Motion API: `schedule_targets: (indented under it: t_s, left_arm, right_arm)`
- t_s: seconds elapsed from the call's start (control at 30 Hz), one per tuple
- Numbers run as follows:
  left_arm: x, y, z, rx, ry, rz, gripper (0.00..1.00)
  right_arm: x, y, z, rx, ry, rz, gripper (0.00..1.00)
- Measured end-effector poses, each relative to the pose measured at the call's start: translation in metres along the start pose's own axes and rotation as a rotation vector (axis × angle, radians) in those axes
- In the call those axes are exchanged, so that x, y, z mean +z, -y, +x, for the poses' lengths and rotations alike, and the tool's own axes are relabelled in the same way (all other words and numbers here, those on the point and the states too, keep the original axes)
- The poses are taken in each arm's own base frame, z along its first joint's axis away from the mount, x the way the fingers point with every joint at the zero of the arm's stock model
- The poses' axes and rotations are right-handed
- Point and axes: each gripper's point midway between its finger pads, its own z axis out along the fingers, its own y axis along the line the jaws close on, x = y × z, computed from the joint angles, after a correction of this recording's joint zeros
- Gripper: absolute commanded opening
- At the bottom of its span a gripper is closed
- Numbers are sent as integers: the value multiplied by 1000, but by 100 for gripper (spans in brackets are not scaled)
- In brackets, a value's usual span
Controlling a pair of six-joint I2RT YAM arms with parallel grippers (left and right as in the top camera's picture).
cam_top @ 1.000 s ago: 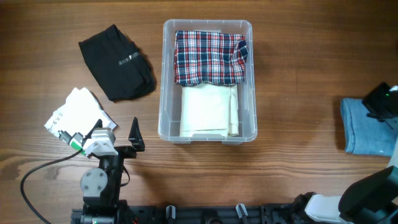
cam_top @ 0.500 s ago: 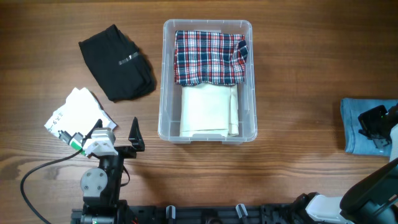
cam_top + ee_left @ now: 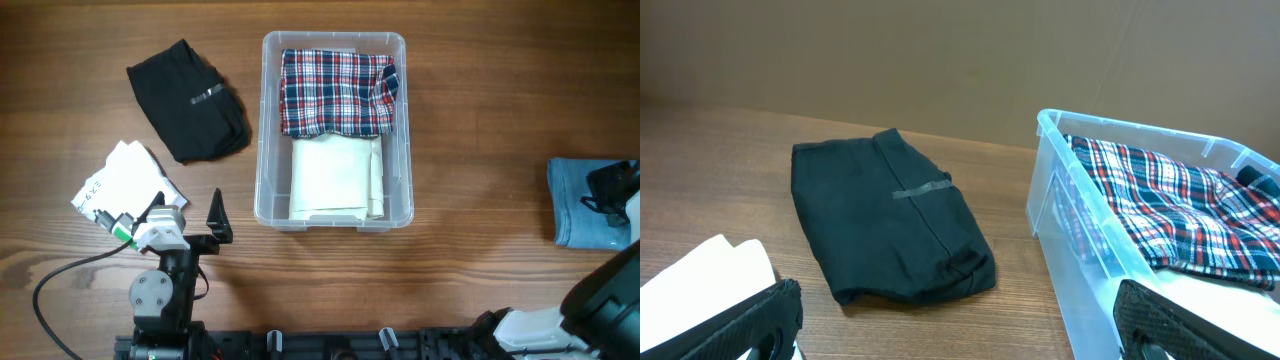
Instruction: Pack container
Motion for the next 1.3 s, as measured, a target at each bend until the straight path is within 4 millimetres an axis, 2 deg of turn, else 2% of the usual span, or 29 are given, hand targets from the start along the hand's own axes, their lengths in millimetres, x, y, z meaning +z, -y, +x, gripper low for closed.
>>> schedule_targets:
  t_s: [0.13, 0.37, 0.47, 0.6, 0.67, 0.77, 0.9, 1.0, 1.07, 1.3]
  left_arm:
    - [0, 0, 0, 0, 0, 0, 100]
    - [0, 0, 0, 0, 0, 0, 100]
    - [0, 0, 0, 0, 0, 0, 100]
    - [0, 0, 0, 0, 0, 0, 100]
    - [0, 0, 0, 0, 0, 0, 100]
    - [0, 0, 0, 0, 0, 0, 100]
    - [0, 0, 0, 0, 0, 0, 100]
    - [0, 0, 0, 0, 0, 0, 100]
    - [0, 0, 0, 0, 0, 0, 100]
    - [0, 0, 0, 0, 0, 0, 100]
  right_arm:
    - [28, 4, 9, 1, -44, 23, 4]
    - [34, -5, 12, -17, -96, -11, 4]
    - [35, -25, 21, -75, -105, -33, 4]
    - [28, -86, 63, -230, -139, -117, 4]
    - [21, -116, 91, -302, -161, -161, 4]
    - [10, -151, 132, -383, -190, -215, 4]
    - [-4, -183, 180, -451, -229, -273, 4]
    - [-14, -200, 211, -501, -250, -314, 4]
    - [-18, -204, 222, -519, -262, -326, 4]
    - [-19, -205, 225, -527, -268, -331, 4]
